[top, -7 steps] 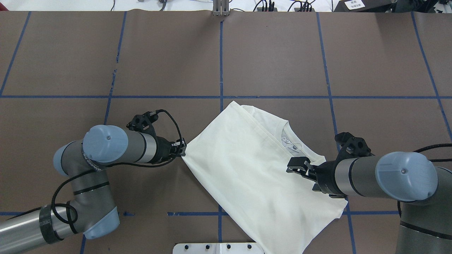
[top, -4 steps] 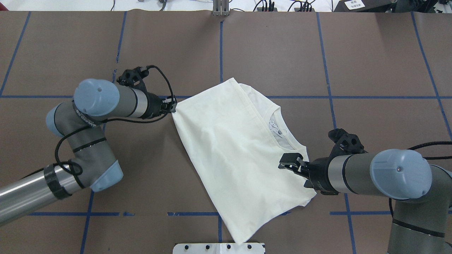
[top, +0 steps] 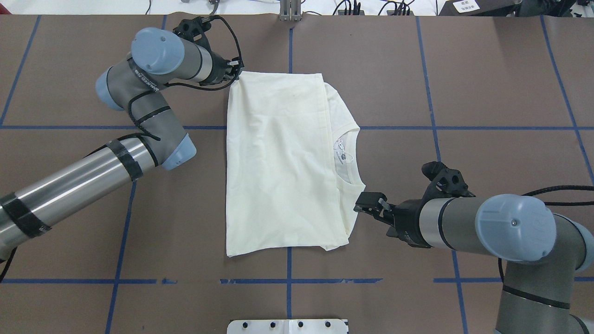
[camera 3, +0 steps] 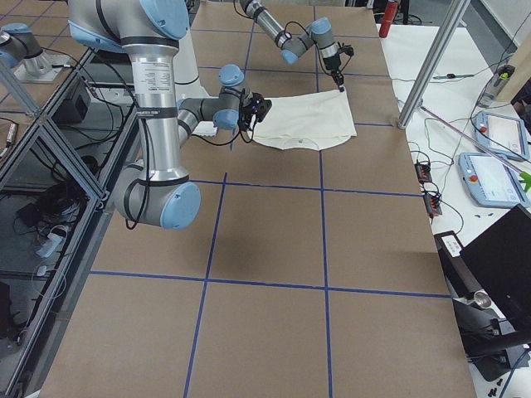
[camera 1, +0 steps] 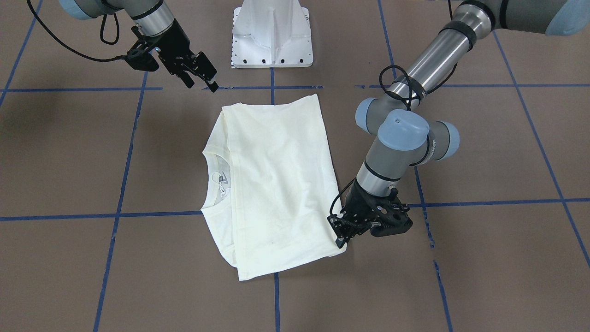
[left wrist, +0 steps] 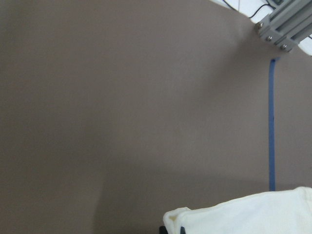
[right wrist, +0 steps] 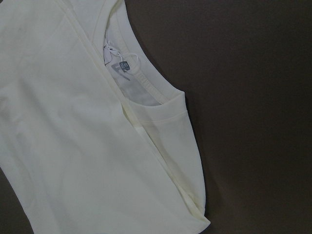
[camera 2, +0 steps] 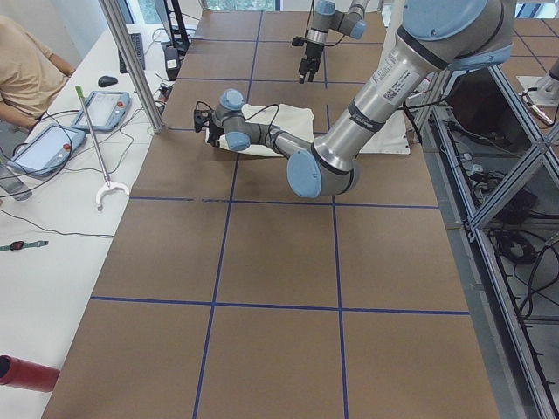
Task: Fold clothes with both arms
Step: 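Pull the far corner away with the left gripper while the right gripper holds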
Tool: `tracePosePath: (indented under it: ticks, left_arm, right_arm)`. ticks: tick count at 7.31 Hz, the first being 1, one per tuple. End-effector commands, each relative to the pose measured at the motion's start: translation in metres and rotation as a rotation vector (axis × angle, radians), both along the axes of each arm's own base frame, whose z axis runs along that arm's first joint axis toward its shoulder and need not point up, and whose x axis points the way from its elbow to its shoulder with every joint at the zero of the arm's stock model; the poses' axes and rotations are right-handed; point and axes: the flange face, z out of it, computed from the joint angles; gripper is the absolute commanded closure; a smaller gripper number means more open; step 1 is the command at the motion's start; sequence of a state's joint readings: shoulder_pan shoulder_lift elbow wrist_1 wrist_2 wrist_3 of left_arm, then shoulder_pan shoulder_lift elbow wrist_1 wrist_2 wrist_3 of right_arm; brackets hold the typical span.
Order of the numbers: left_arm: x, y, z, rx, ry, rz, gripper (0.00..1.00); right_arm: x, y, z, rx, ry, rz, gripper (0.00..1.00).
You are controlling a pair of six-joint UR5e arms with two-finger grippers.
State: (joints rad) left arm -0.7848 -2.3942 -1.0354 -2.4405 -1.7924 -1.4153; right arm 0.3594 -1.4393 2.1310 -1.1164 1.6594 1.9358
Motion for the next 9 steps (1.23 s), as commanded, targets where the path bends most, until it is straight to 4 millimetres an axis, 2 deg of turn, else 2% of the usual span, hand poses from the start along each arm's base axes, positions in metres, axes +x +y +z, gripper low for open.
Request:
tracePosePath:
  ticks: [1,2,3,4,5,8,9]
  left_arm:
    - [0.007,-0.011,-0.008,0.026,0.016,0.002,0.49]
    - [0.0,-0.003,-0.013,0.05,0.04,0.005,0.43]
    - [-0.025,0.02,-0.007,0.079,0.067,0.005,0.43]
    - [-0.034,0.029,0.005,0.08,0.067,0.004,0.43]
    - [-0.033,0.03,0.006,0.079,0.066,0.005,0.43]
    - [-0.031,0.031,0.009,0.074,0.064,0.008,0.42]
    - [-0.03,0.032,0.009,0.075,0.064,0.008,0.42]
  right_arm:
    - [-0.025,-0.014,0.0,0.019,0.019,0.061,0.0]
    - [-0.036,-0.013,0.01,0.015,0.043,0.06,0.0]
    - [-0.056,-0.009,0.024,0.012,0.081,0.054,0.0]
    - [-0.086,-0.014,0.016,0.003,0.081,0.064,0.0]
    - [-0.109,-0.008,0.022,-0.041,0.093,0.07,0.0]
    - [-0.13,0.004,0.024,-0.055,0.191,0.059,0.01]
    - [-0.138,0.002,0.018,-0.054,0.186,0.065,0.05]
